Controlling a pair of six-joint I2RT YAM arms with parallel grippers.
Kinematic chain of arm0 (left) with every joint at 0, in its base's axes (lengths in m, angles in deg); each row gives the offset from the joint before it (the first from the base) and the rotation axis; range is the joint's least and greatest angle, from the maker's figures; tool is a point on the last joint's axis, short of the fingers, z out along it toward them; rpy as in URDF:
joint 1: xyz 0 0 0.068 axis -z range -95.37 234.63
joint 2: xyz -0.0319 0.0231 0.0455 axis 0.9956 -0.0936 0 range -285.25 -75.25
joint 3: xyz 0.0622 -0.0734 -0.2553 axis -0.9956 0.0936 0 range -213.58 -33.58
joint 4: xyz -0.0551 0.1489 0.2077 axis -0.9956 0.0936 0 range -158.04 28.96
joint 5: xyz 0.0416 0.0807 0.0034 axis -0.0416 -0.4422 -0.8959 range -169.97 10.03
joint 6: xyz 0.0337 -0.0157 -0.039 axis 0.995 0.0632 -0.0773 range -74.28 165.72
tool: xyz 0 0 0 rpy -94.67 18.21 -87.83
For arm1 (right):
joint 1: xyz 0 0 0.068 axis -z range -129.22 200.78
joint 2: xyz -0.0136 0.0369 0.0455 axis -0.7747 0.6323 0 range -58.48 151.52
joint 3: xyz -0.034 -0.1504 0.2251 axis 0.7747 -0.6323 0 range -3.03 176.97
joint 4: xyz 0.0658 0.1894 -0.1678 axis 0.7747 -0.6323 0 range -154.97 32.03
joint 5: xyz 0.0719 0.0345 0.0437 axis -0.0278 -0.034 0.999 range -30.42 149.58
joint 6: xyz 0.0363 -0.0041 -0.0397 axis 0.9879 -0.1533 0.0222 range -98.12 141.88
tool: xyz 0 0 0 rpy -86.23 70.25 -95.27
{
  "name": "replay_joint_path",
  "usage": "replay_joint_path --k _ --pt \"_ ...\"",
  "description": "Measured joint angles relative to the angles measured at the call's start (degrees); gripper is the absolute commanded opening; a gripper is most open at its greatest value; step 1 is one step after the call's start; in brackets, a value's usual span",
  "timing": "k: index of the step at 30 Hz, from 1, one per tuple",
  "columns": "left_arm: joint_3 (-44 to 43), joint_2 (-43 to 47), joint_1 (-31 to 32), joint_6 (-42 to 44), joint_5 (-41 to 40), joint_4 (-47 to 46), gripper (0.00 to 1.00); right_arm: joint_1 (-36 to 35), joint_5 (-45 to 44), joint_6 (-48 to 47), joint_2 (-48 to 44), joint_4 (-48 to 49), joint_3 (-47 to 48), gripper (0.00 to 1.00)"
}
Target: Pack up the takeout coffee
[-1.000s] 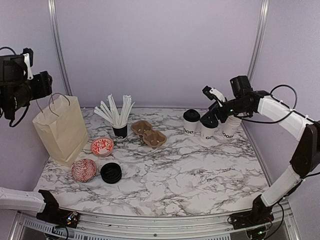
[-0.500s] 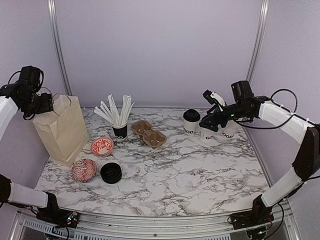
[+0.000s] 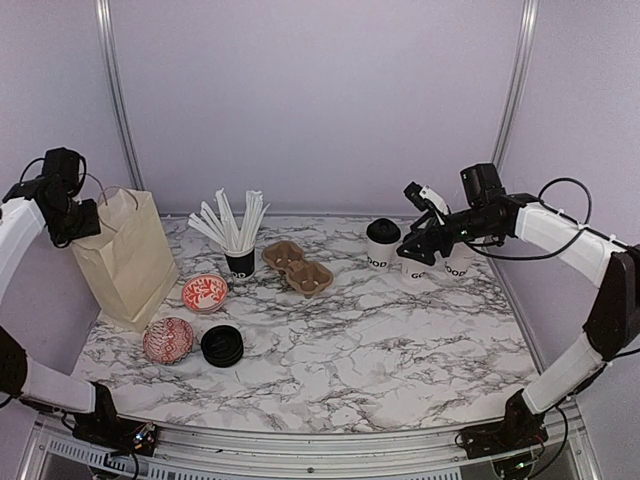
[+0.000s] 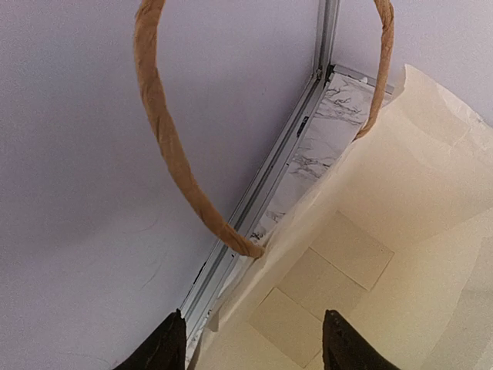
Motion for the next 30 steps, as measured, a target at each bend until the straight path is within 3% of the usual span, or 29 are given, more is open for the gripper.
replay_joint_path --k 9,14,20,27,30 --pt "0.3 -3.2 0.0 2.9 -0.6 -5.7 0.39 0.0 0.5 -0.1 1.9 0.0 0.0 0.95" --pt "0.2 -3.5 -0.1 3.2 -0.8 -6.4 0.63 0.0 0.9 -0.1 1.9 0.0 0.0 0.95" --pt "-0.5 -1.0 0.0 3.7 -1.0 -6.2 0.67 0.0 1.4 -0.1 2.4 0.0 0.0 0.95" --pt "-3.2 -4.4 0.0 4.8 0.4 -6.3 0.57 0.0 1.4 -0.1 3.6 -0.1 0.0 0.94" --pt "-3.6 -8.0 0.0 5.4 1.6 -6.2 0.40 0.0 1.4 -0.1 3.6 -0.1 0.0 0.94"
